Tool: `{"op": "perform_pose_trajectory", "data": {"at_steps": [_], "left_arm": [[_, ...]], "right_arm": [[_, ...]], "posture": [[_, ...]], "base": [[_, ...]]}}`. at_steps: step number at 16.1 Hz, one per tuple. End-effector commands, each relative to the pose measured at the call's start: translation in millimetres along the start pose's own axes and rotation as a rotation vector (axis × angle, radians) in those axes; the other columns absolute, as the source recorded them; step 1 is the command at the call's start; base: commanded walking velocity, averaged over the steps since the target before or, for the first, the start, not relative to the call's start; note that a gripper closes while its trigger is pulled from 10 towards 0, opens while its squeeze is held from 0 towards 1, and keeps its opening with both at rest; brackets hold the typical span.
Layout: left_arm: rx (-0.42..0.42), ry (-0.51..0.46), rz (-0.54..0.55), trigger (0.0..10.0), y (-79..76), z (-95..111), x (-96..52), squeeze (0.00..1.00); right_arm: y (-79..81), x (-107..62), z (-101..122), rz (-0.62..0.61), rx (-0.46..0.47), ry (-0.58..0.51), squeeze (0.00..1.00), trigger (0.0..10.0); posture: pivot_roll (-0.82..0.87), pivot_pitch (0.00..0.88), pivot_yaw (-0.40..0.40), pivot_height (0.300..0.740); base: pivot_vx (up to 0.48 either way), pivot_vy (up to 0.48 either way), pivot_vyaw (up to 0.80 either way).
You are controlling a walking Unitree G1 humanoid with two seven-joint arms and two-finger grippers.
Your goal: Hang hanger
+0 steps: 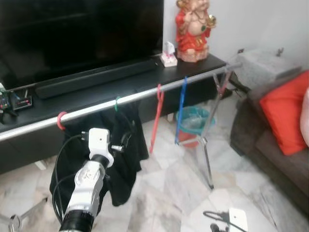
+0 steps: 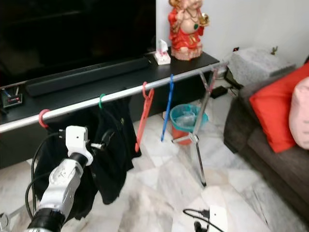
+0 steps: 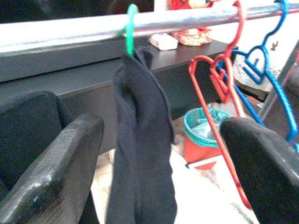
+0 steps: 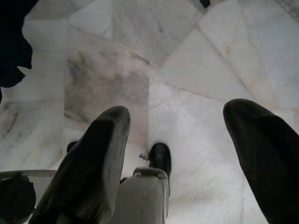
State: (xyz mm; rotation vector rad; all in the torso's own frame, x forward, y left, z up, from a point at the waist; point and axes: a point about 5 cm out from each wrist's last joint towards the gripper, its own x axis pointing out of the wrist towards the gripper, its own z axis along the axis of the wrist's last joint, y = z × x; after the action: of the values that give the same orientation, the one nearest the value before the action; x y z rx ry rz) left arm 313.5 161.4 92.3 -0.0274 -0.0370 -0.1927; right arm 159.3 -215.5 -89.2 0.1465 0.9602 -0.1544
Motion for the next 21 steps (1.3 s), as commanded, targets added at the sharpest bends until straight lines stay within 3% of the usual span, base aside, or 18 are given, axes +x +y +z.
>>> {"op": "perform_pose_trajectory", "data": {"at_steps": [1, 6, 12, 16, 18, 21], "left_arm": [[-0.005, -0.010, -0.008, 10.0, -0.7, 5, 3.2, 0.00], [-0.002, -0.013, 0.007, 10.0, 3.6, 8, 2.0, 0.00], [0.015, -0.004, 0.029, 10.0, 11.8, 10, -0.8, 0.00], [0.053, 0.060, 0.037, 10.0, 25.8, 7, 4.0, 0.00], [0.011, 0.119, -0.063, 10.0, 27.0, 3, 6.9, 0.00], [-0.007, 0.152, -0.125, 10.0, 32.5, 3, 6.5, 0.00]], "right_arm": [[0.6, 0.7, 3, 0.001, -0.008, -0.002, 0.00, 10.0], [0.4, 0.9, 4, 0.003, -0.014, -0.002, 0.00, 10.0], [0.8, 1.0, 4, 0.009, -0.013, -0.004, 0.00, 10.0], [0.3, 1.0, 5, 0.012, -0.016, -0.004, 0.00, 10.0], [0.3, 1.0, 5, 0.013, -0.014, -0.006, 0.00, 10.0], [0.5, 1.1, 6, 0.016, -0.013, -0.007, 0.00, 10.0]], "posture": [[0.03, 0.000, 0.017, 0.740], [0.04, 0.000, 0.011, 0.740], [0.04, 0.000, 0.008, 0.740], [0.04, 0.000, 0.005, 0.740], [0.04, 0.000, 0.006, 0.740], [0.03, 0.000, 0.006, 0.740]], "base": [[0.304, 0.000, 0.00], [0.310, 0.000, 0.00], [0.000, 0.000, 0.00], [0.000, 0.000, 0.00], [0.000, 0.000, 0.00], [0.000, 0.000, 0.00]]}}
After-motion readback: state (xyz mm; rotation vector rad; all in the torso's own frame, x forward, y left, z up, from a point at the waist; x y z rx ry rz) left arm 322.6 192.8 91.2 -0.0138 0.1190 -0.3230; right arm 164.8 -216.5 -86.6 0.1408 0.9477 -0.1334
